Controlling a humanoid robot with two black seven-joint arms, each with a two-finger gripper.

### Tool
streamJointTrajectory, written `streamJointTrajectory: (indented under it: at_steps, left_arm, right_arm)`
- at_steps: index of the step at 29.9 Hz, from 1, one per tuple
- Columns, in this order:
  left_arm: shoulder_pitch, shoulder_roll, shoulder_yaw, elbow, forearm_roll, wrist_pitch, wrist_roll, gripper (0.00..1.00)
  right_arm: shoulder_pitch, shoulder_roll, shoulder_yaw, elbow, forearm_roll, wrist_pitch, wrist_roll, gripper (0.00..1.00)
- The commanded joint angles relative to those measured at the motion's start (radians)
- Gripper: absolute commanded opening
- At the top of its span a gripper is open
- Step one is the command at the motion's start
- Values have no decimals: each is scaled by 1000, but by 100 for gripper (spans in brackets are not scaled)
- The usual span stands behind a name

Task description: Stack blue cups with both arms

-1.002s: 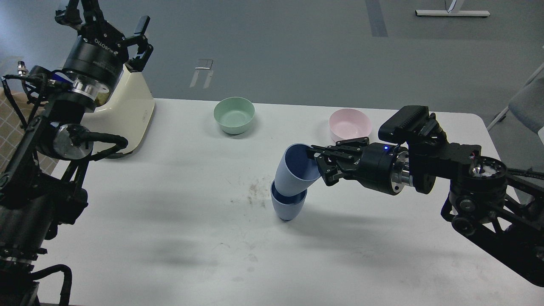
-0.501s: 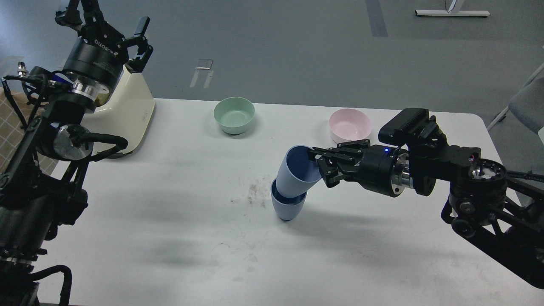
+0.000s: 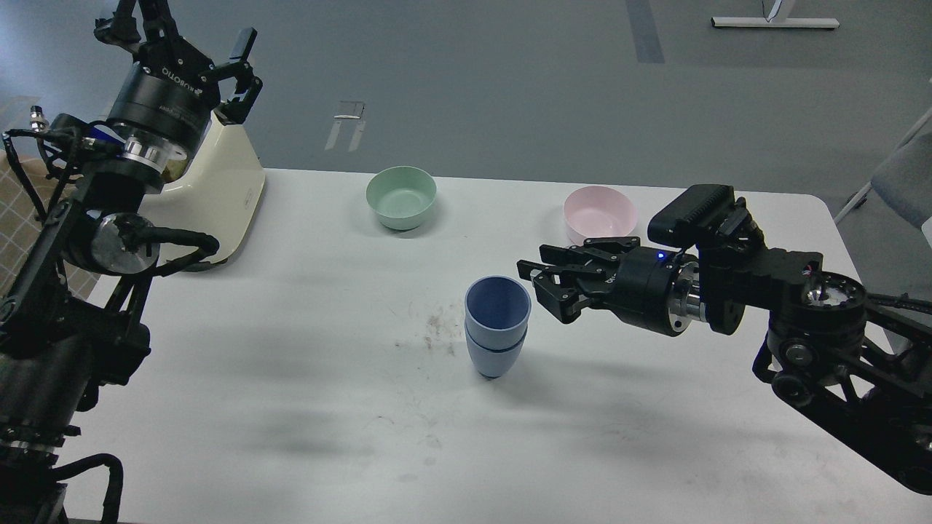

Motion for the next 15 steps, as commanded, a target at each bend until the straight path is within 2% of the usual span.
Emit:
streamJointTrajectory:
  at_steps: [1,7,12,15]
  left_arm:
    - [1,0,0,0,0,-1,0,98]
    - [1,0,0,0,0,-1,0,98]
    - [-4,3,2,2,1,-3,0,98]
    - [-6,4,3,6,1,-3,0,98]
  right_arm:
    - [2,55,83,-5,8,0,0,99]
    - [8,172,324,-61,14,0,0,100]
    - [20,400,702,-182,18,0,8,100]
    - [34,494,885,-219,58,0,11,100]
